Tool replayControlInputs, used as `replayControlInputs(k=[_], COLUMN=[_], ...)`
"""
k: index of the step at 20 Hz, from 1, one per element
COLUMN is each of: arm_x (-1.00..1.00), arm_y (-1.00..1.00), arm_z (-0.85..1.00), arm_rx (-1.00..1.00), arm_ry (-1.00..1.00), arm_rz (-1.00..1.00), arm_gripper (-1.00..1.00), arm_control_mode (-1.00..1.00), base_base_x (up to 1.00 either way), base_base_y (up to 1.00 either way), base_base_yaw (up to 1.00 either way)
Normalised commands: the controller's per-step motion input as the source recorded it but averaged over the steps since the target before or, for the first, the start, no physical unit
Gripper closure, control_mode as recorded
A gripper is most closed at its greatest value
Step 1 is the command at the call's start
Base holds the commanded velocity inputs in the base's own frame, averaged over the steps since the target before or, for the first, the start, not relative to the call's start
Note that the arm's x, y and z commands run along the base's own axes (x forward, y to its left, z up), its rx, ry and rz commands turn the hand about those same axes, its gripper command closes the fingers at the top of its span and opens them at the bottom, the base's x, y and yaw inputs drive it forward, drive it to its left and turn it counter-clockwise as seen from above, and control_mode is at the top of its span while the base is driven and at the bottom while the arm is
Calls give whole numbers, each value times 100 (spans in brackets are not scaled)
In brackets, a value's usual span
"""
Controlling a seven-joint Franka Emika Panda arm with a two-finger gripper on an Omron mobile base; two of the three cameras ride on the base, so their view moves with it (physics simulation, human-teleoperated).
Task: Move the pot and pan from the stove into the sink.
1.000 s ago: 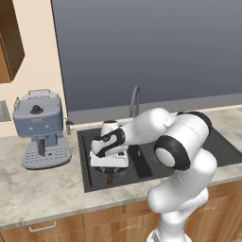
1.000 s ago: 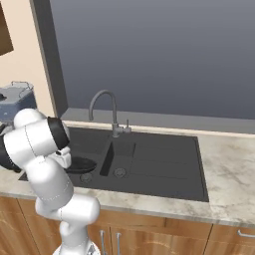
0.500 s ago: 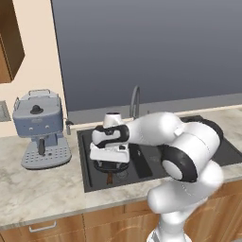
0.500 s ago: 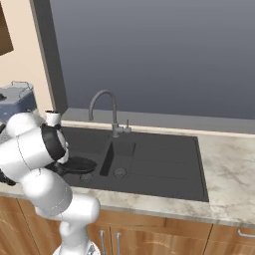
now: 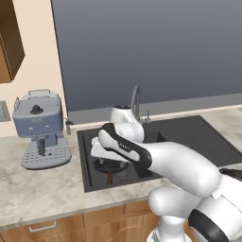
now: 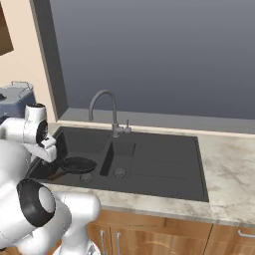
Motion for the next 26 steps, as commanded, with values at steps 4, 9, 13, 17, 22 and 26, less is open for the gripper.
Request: replayControlInputs(k=[4, 9, 13, 17, 22, 26], arm_x=[-78, -81, -66, -68, -14, -9], arm_y=[-14, -11, -3, -3, 0, 0], arm_z=[95, 73, 58, 45, 8, -3], arm_rx=[9, 13, 14, 14, 4, 0], arm_ry=[-13, -27, -31, -32, -7, 0], arm_rz=[-2, 2, 6, 5, 1, 1], arm_gripper=[-100, -100, -100, -100, -100, -100], arm_control_mode=[-100, -100, -100, -100, -100, 100], base_base_x=[0, 0, 0, 0, 0, -13], base_base_y=[0, 0, 0, 0, 0, -1], base_base_yaw=[0, 0, 0, 0, 0, 2])
